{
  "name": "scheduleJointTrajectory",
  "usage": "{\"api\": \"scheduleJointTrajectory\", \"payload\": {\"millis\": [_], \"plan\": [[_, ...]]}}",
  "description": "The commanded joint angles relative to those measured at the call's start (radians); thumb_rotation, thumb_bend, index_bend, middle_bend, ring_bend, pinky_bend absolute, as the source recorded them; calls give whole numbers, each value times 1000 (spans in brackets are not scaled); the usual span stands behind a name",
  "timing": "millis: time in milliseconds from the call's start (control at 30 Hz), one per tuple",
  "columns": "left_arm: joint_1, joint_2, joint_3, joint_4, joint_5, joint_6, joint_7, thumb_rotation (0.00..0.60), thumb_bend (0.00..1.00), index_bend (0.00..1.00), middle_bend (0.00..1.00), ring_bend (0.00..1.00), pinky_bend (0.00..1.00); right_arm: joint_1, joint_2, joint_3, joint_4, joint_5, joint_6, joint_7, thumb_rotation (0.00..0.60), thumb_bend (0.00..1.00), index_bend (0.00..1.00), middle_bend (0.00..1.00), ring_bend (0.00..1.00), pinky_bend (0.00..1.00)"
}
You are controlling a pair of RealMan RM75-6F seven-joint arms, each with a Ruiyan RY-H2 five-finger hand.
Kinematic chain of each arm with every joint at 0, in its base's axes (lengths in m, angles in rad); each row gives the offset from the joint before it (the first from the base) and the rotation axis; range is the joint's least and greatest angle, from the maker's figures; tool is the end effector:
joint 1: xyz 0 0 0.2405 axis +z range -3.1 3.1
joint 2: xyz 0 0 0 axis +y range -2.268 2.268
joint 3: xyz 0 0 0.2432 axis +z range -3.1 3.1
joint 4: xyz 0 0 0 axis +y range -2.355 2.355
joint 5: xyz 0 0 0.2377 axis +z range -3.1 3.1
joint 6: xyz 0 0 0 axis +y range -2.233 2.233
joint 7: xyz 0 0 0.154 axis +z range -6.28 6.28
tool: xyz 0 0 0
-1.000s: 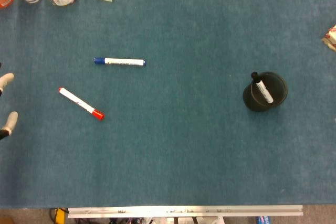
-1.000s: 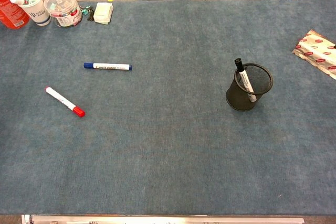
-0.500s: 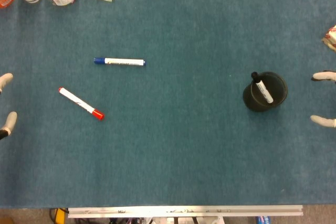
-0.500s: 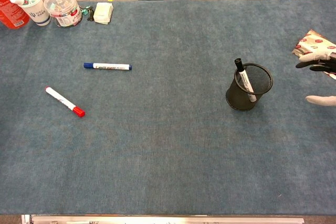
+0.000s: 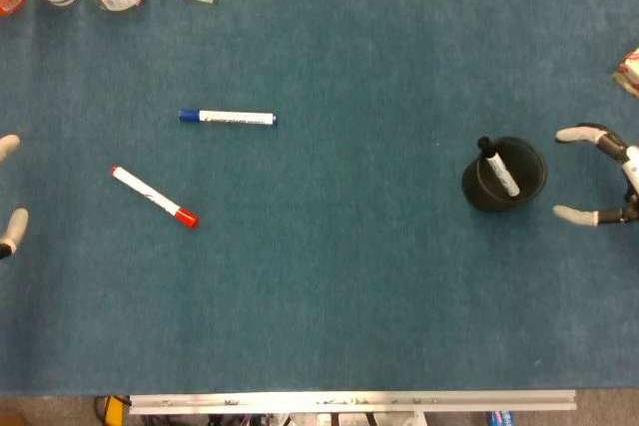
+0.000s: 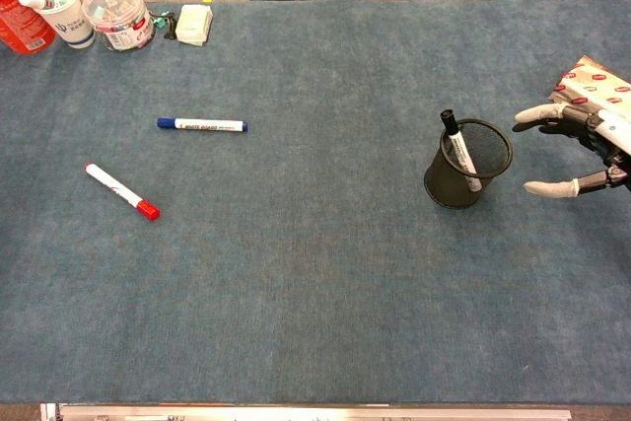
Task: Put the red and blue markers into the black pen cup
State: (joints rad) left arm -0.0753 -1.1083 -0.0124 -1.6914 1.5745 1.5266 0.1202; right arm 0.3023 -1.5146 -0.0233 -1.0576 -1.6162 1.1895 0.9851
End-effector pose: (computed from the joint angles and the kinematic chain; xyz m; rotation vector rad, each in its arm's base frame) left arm -0.2856 0.1788 0.1202 -1.4583 -0.8340 -0.9040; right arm -0.3379 -0.2486 -0.0011 1.3492 -1.7347 1.2983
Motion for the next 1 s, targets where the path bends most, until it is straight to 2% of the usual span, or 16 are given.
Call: {"api": "scheduleJointTrajectory", "payload": {"millis": [33, 500, 1000], "plan": [[3, 6, 1, -5, -2, 2, -6, 600, 307, 189, 86, 38, 33, 11, -45, 7, 45, 2, 13, -20, 600, 0, 279, 294, 117, 123], [8, 17, 2, -7, 4, 10, -17, 600, 306, 189, 86, 38, 33, 39, -177, 10, 181, 5, 29, -53, 600, 0, 279, 294, 117, 128], [19, 29, 5, -7, 7, 22, -28, 600, 306, 189, 86, 38, 33, 60, -261, 5, 261, 4, 46, -51, 600, 0, 268, 279, 117, 130]]}}
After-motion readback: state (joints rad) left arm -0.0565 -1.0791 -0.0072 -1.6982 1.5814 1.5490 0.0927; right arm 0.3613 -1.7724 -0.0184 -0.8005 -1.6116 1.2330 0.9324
